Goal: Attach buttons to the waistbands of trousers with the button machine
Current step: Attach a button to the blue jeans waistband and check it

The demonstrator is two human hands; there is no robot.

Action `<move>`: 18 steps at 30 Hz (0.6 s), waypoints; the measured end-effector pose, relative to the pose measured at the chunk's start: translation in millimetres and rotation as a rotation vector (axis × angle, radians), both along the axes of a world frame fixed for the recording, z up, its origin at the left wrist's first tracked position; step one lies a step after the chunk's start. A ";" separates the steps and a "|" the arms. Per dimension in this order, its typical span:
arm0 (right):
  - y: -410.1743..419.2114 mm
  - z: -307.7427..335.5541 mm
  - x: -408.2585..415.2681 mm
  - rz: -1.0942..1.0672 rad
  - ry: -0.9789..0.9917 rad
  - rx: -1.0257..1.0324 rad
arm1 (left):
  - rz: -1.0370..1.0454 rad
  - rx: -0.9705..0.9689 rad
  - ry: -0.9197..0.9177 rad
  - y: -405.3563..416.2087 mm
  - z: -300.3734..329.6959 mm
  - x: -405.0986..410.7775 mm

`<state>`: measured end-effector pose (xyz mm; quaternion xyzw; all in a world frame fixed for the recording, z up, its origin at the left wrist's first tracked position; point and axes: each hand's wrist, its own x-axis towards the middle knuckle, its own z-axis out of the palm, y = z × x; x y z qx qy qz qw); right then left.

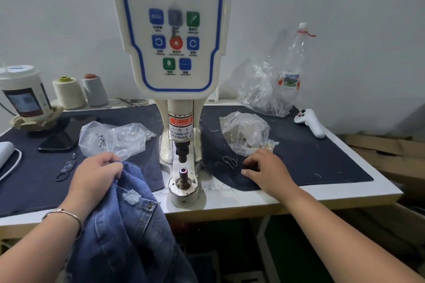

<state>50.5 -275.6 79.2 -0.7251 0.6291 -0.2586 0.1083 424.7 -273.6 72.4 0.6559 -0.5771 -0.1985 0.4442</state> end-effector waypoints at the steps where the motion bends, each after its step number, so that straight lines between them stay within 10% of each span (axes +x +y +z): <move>1: -1.3 -1.4 0.6 -0.006 -0.004 0.005 | 0.002 0.000 0.004 0.0 0.6 -0.7; 10: -1.5 0.0 5.2 -0.023 0.012 -0.017 | 0.023 0.018 0.006 1.5 1.7 -3.3; 18: 30.6 38.3 86.3 0.241 -0.465 -0.151 | 0.022 0.031 0.044 1.0 1.2 -2.2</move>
